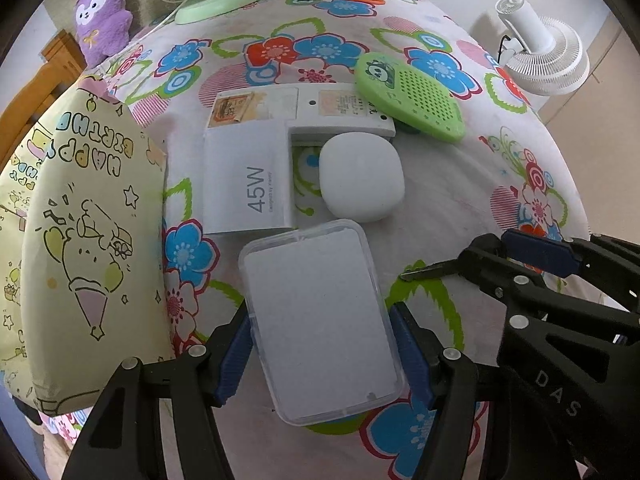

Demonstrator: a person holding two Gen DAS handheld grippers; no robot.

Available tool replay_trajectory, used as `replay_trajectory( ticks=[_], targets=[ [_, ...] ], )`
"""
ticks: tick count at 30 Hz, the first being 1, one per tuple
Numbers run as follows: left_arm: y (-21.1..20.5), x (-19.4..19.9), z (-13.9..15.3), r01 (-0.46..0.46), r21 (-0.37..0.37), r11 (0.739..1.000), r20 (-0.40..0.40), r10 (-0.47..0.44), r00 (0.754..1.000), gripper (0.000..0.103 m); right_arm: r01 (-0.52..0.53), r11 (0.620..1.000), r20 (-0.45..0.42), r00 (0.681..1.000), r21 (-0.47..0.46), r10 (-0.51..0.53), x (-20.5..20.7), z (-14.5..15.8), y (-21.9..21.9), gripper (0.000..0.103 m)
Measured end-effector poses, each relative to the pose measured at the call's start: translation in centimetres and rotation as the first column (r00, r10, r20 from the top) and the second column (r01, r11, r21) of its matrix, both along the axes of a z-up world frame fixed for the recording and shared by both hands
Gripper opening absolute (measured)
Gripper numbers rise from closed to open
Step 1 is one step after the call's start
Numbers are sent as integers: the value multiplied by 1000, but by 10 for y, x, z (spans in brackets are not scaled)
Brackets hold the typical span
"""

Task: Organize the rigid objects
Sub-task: 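Grasp the black car key with the right gripper, then lift the plastic case with the left gripper while the right gripper holds the key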

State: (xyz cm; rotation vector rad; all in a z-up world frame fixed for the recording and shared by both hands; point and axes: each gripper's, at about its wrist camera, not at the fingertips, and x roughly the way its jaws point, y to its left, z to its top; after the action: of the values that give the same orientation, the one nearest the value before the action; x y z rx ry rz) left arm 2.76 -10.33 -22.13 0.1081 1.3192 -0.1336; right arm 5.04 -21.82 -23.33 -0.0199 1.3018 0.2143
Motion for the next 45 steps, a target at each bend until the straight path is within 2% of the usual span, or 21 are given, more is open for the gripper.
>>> replay_trajectory(
  ticks=[5,10,16,19,21,25,39,45],
  targets=[
    [1,0,1,22,3,1000,1,-22,1000,68,28,1000,-15,1000,12,-28,-2,0,0,37],
    [-3,-2,-1,50,14,999,-6,-50,999,67,6,1000,-44,999,23,-5,-6,-2,-3,38],
    [-6,-5,-1,62,18,998,-19,-62,998,67,-128,991,-24,992,-36,127,-2,-3,9,44],
    [-6,-5,0,69,27,997,-18,-68,997,67,-195,978,3,981,-77,196,0,-4,18,44],
    [-7,-4,1,74,33,997,-14,-74,997,67,-211,973,11,977,-88,213,0,-4,21,40],
    [-12,-4,1,89,47,995,-1,-89,996,66,-200,975,23,979,-94,203,-2,-4,22,39],
    [-10,1,15,85,6,996,28,-85,996,61,-125,990,41,991,-61,127,3,11,13,39],
    [-10,1,8,87,11,996,17,-88,996,61,-99,994,25,995,-51,100,1,6,11,39]
  ],
)
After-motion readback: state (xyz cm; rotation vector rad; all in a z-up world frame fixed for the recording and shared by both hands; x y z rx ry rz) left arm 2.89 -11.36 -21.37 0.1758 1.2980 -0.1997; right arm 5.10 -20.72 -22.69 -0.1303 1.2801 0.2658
